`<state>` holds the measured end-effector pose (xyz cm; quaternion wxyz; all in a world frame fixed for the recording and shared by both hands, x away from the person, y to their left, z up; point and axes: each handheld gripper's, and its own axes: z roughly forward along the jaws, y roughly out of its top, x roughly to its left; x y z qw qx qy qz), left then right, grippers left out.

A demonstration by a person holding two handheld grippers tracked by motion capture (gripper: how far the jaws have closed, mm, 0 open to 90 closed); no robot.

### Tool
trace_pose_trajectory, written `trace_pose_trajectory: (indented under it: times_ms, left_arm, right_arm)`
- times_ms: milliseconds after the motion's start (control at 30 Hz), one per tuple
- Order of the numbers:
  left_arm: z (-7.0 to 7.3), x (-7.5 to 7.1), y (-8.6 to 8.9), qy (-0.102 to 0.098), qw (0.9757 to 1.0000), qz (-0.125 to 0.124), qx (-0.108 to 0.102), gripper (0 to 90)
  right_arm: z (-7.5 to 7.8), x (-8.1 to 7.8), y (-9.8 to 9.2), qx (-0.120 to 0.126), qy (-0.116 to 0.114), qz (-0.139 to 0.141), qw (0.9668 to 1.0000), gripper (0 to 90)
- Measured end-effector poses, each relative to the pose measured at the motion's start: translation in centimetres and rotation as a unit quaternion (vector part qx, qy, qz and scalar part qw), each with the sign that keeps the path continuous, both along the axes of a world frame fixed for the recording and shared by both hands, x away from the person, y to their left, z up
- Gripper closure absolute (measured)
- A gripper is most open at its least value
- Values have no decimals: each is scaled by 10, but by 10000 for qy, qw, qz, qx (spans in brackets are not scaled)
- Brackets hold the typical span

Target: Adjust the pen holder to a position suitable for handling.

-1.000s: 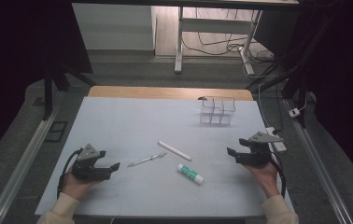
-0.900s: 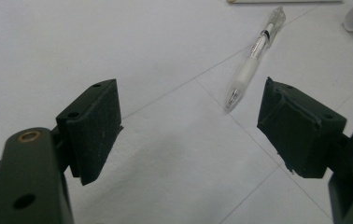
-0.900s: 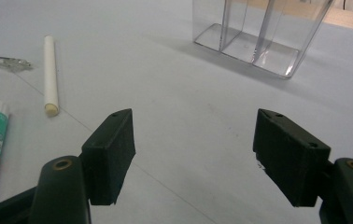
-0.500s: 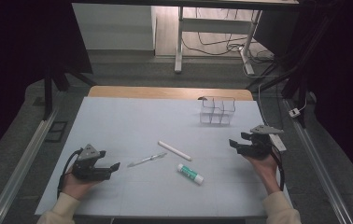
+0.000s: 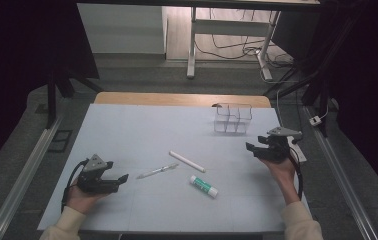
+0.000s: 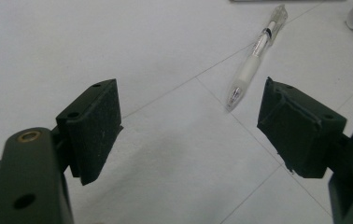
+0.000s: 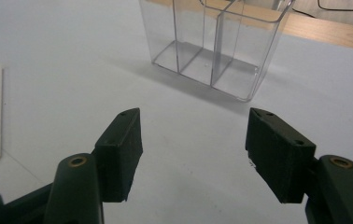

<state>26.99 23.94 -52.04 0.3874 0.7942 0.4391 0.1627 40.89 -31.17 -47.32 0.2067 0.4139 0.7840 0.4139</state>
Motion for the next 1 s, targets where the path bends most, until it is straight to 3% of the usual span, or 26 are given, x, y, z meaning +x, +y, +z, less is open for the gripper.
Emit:
trace_pose_trajectory:
  times_ms: [567, 1000]
  left_arm:
    - [0, 0, 0, 11, 10000, 9, 4, 215]
    - [-1, 0, 0, 25, 10000, 16, 27, 215]
  right_arm:
    - [0, 20, 5, -49, 82, -89, 9999, 416]
    - [-6, 34, 3, -219, 159, -243, 9993, 546]
